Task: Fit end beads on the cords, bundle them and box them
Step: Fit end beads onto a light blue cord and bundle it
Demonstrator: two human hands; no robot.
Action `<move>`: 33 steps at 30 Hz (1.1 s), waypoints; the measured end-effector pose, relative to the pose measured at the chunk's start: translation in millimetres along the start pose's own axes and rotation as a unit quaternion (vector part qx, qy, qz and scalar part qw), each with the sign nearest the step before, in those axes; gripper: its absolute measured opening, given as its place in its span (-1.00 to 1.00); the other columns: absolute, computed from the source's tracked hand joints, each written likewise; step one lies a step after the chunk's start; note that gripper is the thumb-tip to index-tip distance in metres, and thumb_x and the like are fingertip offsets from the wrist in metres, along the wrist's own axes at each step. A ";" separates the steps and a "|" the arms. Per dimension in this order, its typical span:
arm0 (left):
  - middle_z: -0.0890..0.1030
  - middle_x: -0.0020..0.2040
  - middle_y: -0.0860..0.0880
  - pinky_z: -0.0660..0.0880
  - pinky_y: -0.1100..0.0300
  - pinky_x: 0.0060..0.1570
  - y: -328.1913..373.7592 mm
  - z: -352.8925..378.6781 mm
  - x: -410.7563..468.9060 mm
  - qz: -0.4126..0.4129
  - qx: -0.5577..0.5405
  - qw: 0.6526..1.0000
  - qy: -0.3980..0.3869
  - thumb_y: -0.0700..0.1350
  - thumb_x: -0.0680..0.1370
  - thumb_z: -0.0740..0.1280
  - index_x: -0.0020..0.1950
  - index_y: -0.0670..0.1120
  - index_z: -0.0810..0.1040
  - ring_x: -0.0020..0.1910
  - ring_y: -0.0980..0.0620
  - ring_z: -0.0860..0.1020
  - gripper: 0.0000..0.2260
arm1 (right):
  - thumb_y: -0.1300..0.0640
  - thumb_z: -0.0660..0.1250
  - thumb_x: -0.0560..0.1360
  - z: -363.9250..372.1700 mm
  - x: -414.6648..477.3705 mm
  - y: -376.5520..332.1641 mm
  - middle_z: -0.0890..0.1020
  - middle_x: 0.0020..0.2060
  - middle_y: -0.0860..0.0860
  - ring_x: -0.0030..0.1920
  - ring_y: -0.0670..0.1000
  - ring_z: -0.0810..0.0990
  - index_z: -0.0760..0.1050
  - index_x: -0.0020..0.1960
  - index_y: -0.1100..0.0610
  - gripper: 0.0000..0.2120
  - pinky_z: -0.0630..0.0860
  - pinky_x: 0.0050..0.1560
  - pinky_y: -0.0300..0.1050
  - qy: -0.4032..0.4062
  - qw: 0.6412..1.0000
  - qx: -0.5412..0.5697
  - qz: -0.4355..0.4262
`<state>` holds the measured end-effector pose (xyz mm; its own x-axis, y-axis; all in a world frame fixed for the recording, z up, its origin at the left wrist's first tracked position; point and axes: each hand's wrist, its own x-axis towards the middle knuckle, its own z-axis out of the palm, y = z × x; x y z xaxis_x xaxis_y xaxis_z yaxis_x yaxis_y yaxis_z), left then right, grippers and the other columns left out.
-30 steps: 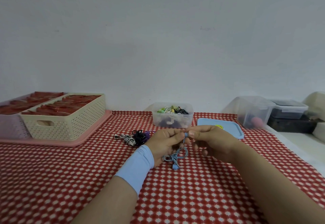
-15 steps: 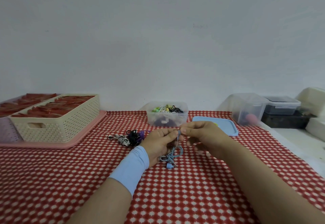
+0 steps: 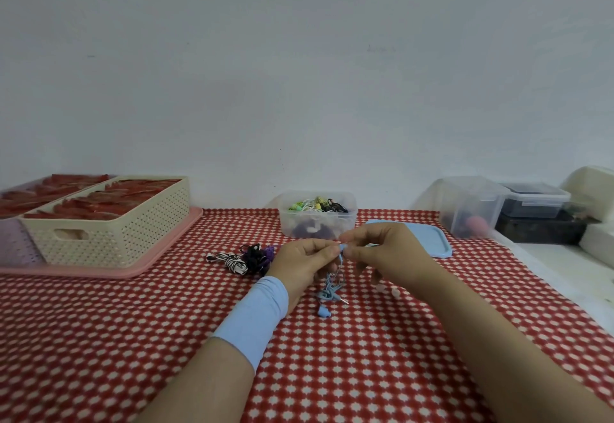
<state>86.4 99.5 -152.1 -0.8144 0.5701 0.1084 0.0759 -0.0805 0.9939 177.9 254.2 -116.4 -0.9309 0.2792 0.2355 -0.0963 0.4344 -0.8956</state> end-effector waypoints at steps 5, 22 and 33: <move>0.69 -0.23 0.07 0.55 0.14 -0.07 2.2 2.0 -2.0 0.013 0.066 0.997 0.022 -0.03 0.52 0.44 -0.06 0.02 0.72 -0.21 0.10 0.59 -0.92 | 0.24 0.54 0.45 -2.4 1.5 2.9 0.74 -0.25 0.09 -0.33 0.10 0.63 0.75 -0.11 0.08 -0.92 0.59 -0.37 0.00 0.005 1.000 -0.015 -0.019; 0.71 -0.10 0.07 0.44 0.26 -0.25 2.9 1.7 -2.8 0.009 0.065 0.998 -0.004 -0.07 0.54 0.42 0.04 0.02 0.69 -0.24 0.20 0.56 -0.89 | 0.18 0.51 0.49 -9.5 -3.6 -1.8 0.75 -0.18 0.10 -0.30 -0.01 0.63 0.75 0.00 0.06 -0.89 0.60 -0.36 -0.07 -0.018 1.000 -0.002 -0.004; 0.68 -0.11 -0.08 0.45 0.22 -0.22 -1.1 -5.3 0.1 0.007 0.036 0.998 -0.048 -0.12 0.53 0.42 0.05 -0.03 0.72 -0.22 0.05 0.49 -0.87 | 0.04 0.46 0.45 -14.7 -6.8 -4.6 0.74 -0.05 0.15 -0.28 -0.01 0.61 0.74 -0.01 0.15 -0.78 0.49 -0.39 -0.15 -0.110 0.981 0.127 0.101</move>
<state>83.2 95.3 -153.3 -0.7543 0.6454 0.1203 0.1310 -0.0315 0.9909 189.8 262.9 -108.3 -0.9909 0.1333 -0.0186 0.0393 0.1544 -0.9872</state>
